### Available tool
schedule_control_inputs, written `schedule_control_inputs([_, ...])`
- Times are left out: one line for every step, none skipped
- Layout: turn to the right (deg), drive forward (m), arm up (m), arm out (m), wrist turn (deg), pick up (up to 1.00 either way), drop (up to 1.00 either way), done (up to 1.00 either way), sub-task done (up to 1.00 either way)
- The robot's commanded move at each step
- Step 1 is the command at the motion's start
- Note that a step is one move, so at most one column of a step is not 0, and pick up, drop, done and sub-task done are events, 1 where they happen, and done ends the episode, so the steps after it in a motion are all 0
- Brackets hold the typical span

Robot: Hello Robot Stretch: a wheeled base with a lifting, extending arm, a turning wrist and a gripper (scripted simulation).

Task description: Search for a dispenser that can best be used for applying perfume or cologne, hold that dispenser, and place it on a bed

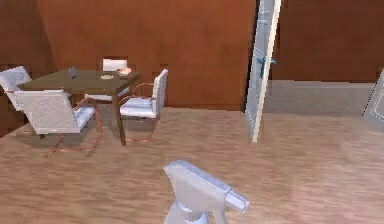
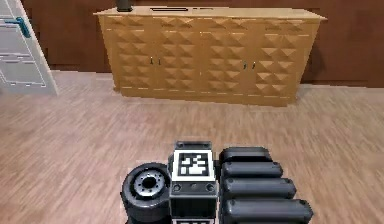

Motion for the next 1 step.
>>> schedule_control_inputs([-6.0,0.00,0.00,0.00,0.0,0.00,0.00,0.00,0.00])
